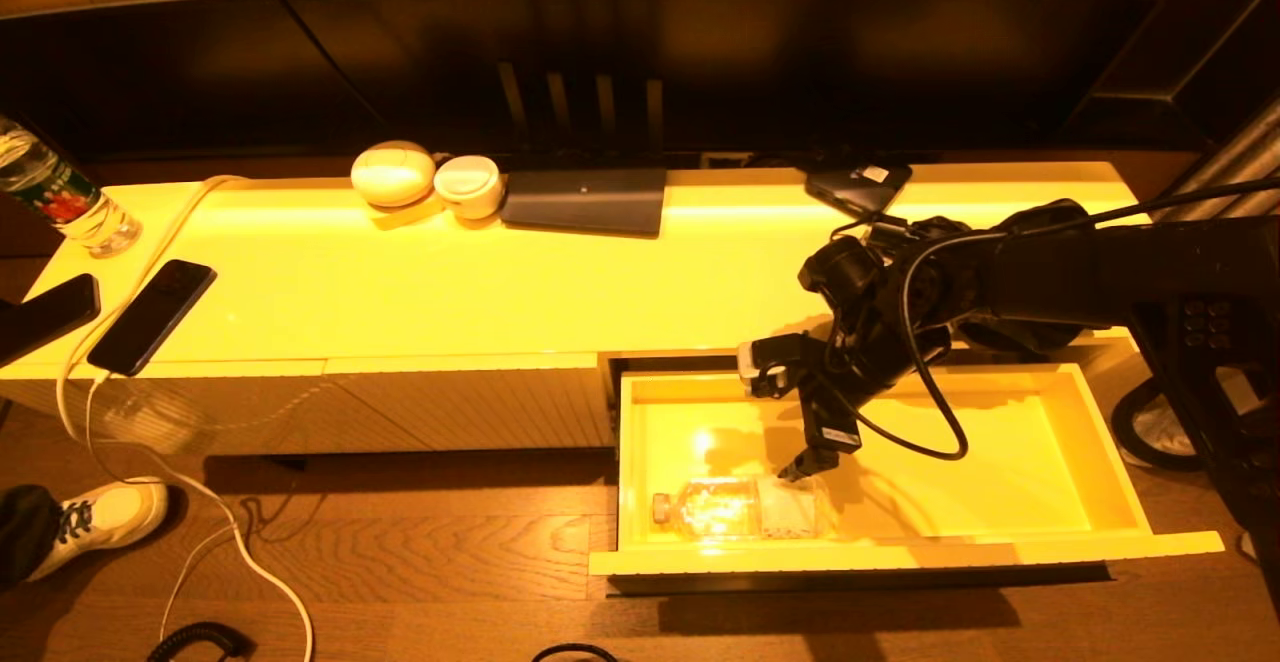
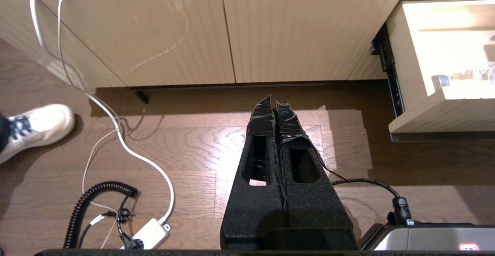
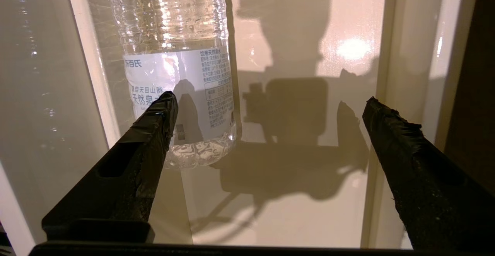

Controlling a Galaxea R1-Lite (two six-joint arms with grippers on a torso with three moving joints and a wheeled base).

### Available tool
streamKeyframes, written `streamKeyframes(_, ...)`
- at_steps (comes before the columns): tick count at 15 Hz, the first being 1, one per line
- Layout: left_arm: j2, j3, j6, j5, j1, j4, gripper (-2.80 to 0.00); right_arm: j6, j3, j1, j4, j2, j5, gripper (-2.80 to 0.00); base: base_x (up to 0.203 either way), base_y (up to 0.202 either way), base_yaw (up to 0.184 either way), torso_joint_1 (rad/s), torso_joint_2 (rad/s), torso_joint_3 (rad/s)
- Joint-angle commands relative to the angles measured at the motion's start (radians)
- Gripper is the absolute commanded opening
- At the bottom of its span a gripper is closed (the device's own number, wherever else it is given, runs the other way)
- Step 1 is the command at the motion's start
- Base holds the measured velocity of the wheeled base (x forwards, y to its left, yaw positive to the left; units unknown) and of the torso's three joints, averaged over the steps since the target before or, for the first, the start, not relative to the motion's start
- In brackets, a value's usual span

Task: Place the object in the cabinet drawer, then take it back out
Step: Take the mineral water out of the drawer and put it on the table

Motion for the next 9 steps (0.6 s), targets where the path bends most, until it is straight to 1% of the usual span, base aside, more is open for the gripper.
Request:
streamKeyframes(1, 0.000, 0.003, 0.000, 0.000, 0.000, -0.001, -2.80, -0.003, 0.001, 0.008, 0.006, 0.018, 0.003, 0.00, 0.000, 0.000, 0.000, 0.000, 0.00, 0.000)
streamKeyframes(9, 0.000, 0.002, 0.000, -0.001, 0.000, -0.001, -2.80, 0.004, -0.001, 0.030, 0.011, 0.037, 0.018, 0.00, 0.000, 0.000, 0.000, 0.000, 0.00, 0.000)
